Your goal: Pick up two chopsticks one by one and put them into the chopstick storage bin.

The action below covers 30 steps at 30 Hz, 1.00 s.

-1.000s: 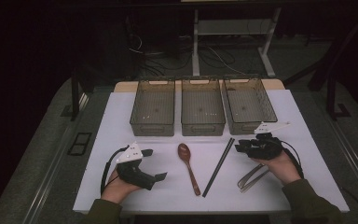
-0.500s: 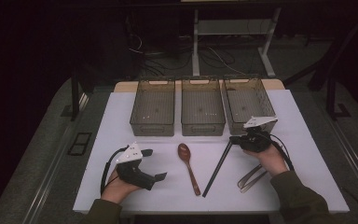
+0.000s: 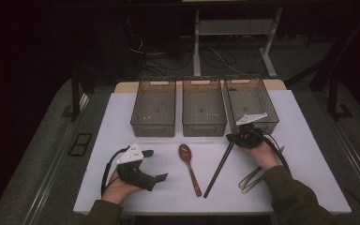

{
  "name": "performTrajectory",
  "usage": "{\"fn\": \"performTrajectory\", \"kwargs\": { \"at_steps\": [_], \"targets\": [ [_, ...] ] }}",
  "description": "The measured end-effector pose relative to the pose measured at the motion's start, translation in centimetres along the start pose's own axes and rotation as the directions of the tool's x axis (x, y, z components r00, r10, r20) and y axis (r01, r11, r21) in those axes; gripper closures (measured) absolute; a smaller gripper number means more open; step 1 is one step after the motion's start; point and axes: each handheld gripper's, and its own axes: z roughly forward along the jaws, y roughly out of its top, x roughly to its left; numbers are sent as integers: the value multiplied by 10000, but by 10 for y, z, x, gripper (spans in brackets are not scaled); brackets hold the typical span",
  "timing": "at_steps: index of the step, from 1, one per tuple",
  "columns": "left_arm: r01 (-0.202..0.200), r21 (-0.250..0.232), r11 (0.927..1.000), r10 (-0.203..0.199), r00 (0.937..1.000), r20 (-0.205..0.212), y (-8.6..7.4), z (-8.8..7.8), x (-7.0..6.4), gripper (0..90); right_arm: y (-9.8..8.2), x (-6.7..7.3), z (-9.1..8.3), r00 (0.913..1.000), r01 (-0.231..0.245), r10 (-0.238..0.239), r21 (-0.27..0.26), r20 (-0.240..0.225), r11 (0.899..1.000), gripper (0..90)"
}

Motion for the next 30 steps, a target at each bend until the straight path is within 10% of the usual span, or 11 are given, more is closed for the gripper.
{"fn": "performTrajectory", "kwargs": {
  "at_steps": [30],
  "targets": [
    [-4, -22, 10000, 4, 10000, 57, 0, 0, 0, 0, -12, -11, -11, 9978, -12, -27, 587, 661, 9983, 889]
  ]
}}
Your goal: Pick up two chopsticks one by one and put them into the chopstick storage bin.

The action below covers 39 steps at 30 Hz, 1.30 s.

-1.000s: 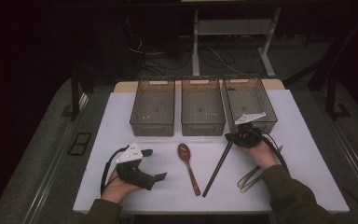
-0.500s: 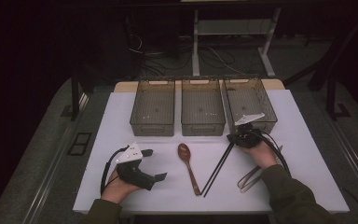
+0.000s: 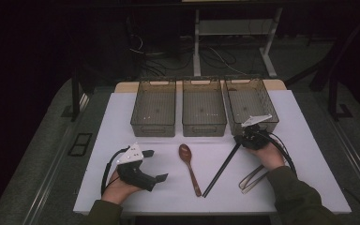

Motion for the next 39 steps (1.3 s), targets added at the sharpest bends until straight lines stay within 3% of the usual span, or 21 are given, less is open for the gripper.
{"fn": "performTrajectory", "kwargs": {
  "at_steps": [18, 39],
  "targets": [
    [-14, -16, 10000, 14, 10000, 14, 0, 0, 0, 0, -13, -5, -16, 9996, 256, -261, 368, 130, 9990, 889],
    [-54, -30, 10000, 54, 10000, 28, 0, 0, -1, 0, -29, -2, -33, 9989, 457, -452, 736, -91, 9962, 890]
  ]
}}
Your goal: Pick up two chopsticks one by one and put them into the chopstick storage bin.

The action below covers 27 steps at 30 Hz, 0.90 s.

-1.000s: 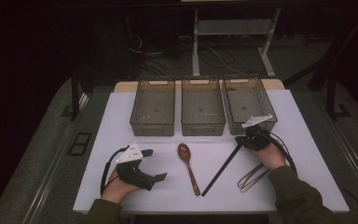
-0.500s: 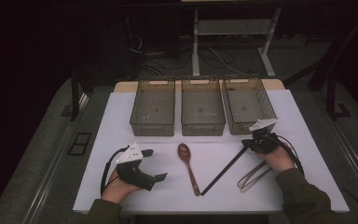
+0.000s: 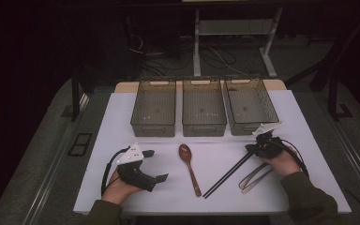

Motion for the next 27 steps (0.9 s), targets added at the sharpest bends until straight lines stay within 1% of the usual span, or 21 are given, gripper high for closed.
{"fn": "performTrajectory", "kwargs": {
  "at_steps": [3, 12, 18, 23, 27],
  "targets": [
    [-15, 31, 10000, 15, 10000, 19, 1, 0, -1, 0, -4, 0, -3, 10000, -14, 14, 75, 28, 10000, 890],
    [-25, 25, 10000, 25, 10000, 34, 1, 1, -1, 0, -11, 0, -11, 10000, -80, 80, 46, 4, 10000, 890],
    [-18, 11, 10000, 18, 10000, 41, 1, 1, -1, 0, -17, 0, -15, 10000, -48, 48, 192, 2, 9998, 889],
    [-9, 24, 10000, 9, 10000, 44, 1, 1, -2, 0, -21, 0, -20, 10000, -52, 51, 179, 23, 9998, 890],
    [-21, 35, 10000, 21, 10000, 45, 1, 2, -2, 0, -26, -1, -22, 10000, -73, 74, 332, -18, 9994, 890]
  ]
}}
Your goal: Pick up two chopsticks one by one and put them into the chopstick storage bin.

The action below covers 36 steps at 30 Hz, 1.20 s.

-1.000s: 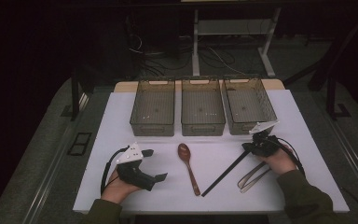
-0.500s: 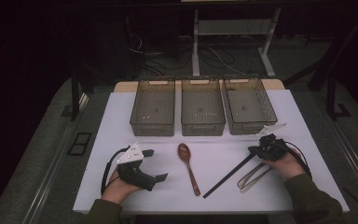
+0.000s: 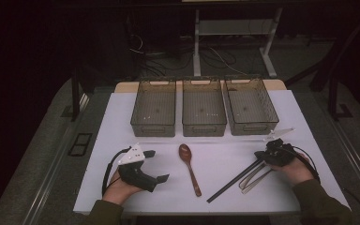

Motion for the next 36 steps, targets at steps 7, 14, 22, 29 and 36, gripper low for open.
{"fn": "performTrajectory", "kwargs": {
  "at_steps": [7, 14, 22, 29, 36],
  "targets": [
    [5, -9, 10000, -5, 10000, -2, 0, 0, 0, 0, -2, 0, -7, 9999, -16, 9, -402, -156, 9992, 889],
    [-8, 6, 10000, 8, 10000, -3, 0, -1, 1, 0, 2, 16, -16, 9946, 197, -304, -1070, -991, 9941, 871],
    [-24, 22, 10000, 24, 10000, -9, 0, -1, 0, 0, 6, 59, -10, 9266, 1939, -2363, -1667, -2926, 9668, 631],
    [-28, 23, 10000, 28, 10000, 5, 0, 0, 0, 0, 11, 85, -4, 8575, 2949, -3559, -2118, -3716, 9318, 584],
    [-29, 12, 10000, 29, 10000, 23, 0, 1, -1, 0, 19, 109, 10, 7783, 4068, -4629, -2208, -4242, 8864, 589]
  ]
}}
